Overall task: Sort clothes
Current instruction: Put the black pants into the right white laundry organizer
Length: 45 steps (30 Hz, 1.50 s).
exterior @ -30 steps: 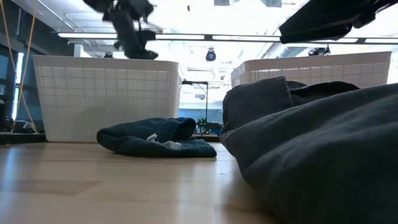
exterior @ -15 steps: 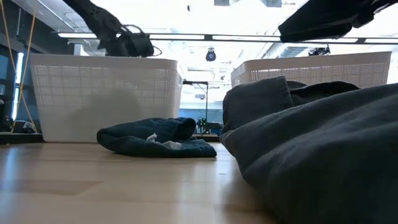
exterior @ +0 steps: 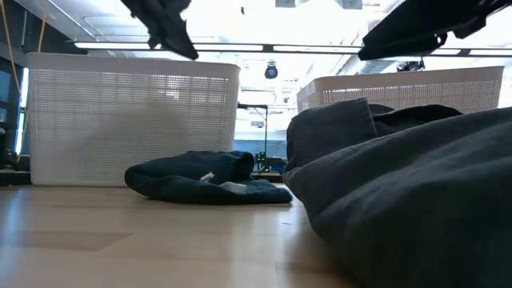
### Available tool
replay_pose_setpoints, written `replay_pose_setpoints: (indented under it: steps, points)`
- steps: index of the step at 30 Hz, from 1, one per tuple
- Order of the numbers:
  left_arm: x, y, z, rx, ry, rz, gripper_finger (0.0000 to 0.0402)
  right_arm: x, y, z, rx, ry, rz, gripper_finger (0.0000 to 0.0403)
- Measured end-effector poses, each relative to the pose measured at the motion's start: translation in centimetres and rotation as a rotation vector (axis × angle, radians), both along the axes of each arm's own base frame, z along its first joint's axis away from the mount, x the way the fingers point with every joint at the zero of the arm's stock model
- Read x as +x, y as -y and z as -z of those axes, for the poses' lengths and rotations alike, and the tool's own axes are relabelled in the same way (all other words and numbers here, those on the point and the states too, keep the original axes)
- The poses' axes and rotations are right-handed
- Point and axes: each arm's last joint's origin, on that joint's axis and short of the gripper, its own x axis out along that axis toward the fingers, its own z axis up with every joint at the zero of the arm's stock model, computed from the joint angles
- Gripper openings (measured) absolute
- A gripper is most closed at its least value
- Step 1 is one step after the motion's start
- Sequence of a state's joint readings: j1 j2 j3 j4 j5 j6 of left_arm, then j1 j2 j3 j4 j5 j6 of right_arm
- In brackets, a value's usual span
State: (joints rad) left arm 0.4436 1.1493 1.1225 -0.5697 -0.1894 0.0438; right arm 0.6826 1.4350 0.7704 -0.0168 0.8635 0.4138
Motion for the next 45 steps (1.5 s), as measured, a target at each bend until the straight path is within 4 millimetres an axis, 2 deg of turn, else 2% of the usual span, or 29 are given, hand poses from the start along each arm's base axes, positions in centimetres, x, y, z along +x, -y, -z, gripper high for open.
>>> replay_pose_setpoints:
  steps: [5,9,13,18,22,28,33,38,42,45]
  points:
    - [0.2,3.1,-0.9,0.014,0.044,0.12,0.0055,-0.6,-1.1,-1.3,-0.015,0.054,-0.093,0.0209]
    - [1.2,5.2,-0.6,0.017,0.038,0.21,0.0055,-1.5,-1.7,-2.2,0.098,0.026,-0.252,0.0209]
    - [2.3,6.9,1.1,0.044,0.054,0.257,0.0055,-1.9,-2.2,-1.8,0.28,-0.057,-0.342,0.0209]
    - [2.8,8.3,3.8,0.055,0.076,0.298,0.0055,-2.2,-0.9,-0.3,0.389,-0.252,-0.247,0.0209]
    - [2.7,8.7,5.8,0.035,0.065,0.303,0.0055,-2.4,0.1,0.5,0.392,-0.336,-0.155,0.0209]
    - [2.5,8.7,7.5,0.026,0.073,0.29,0.0055,-1.3,-0.6,2.3,0.384,-0.342,-0.137,0.0216]
    - [2.6,8.7,7.7,0.036,0.088,0.293,0.0055,-0.5,-1.0,5.3,0.336,-0.427,-0.099,0.0267]
    - [2.7,8.7,7.7,0.042,0.108,0.294,0.0055,0.4,-1.1,7.7,0.379,-0.5,-0.067,0.0325]
    - [2.8,8.7,7.6,0.043,0.112,0.294,0.0055,0.9,-1.3,9.2,0.346,-0.545,-0.111,0.0334]
    - [2.8,8.7,7.6,0.043,0.113,0.294,0.0055,1.1,-1.5,9.7,0.316,-0.551,-0.144,0.0319]
